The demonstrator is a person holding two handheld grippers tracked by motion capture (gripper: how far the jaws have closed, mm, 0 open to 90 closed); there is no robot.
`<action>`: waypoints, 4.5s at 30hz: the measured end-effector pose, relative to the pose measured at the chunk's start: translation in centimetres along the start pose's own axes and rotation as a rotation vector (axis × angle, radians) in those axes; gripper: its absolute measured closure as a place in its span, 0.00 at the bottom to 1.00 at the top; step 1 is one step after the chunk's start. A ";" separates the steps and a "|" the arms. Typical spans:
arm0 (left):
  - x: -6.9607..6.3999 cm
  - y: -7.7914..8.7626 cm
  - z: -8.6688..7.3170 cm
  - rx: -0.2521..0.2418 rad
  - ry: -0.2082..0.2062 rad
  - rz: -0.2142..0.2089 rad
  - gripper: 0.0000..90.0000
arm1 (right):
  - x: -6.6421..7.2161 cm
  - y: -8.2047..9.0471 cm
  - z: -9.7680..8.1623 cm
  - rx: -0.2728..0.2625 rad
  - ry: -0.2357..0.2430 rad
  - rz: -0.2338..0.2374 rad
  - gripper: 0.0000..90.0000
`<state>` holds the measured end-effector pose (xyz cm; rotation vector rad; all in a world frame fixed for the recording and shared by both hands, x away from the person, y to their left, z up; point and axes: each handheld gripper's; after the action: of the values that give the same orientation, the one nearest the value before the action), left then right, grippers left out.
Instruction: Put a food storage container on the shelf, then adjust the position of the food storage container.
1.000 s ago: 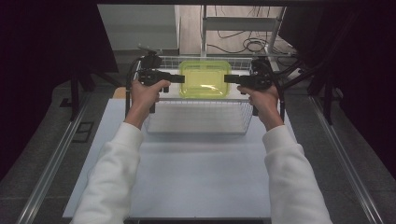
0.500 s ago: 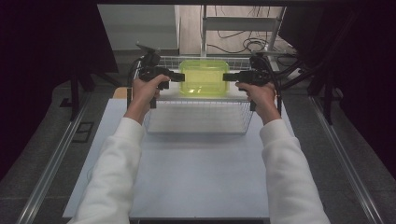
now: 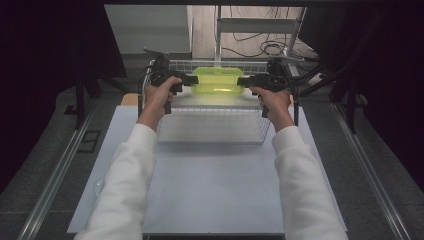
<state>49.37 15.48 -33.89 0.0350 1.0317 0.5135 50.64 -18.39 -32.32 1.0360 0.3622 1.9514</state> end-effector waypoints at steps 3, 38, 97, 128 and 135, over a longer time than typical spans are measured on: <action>0.3 -0.1 -0.2 -0.026 0.007 -0.011 0.81 | -0.2 -0.3 -0.3 -0.030 -0.036 0.008 0.80; -8.0 4.5 -8.2 0.003 -0.417 0.075 0.27 | 3.0 6.9 -5.7 -0.231 0.393 -0.115 0.31; -0.8 8.0 -26.8 0.255 -0.452 0.227 0.37 | -6.0 10.1 -25.2 0.015 0.482 -0.106 0.31; 1.3 17.1 -25.6 0.125 -0.299 0.376 0.58 | -5.9 9.8 -26.0 0.022 0.488 -0.151 0.31; 2.5 18.5 -25.8 0.130 -0.256 0.377 0.80 | -6.0 9.8 -26.0 0.027 0.487 -0.156 0.31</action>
<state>21.83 27.47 -44.51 0.4070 0.8067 0.7614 26.45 -25.37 -45.54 0.5169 0.7157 2.0436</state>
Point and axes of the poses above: each handheld gripper's, and its own axes: y roughly backward along the jaws, z roughly out of its top, x roughly to its left, and after that the axes turned 11 degrees about -z, right-handed
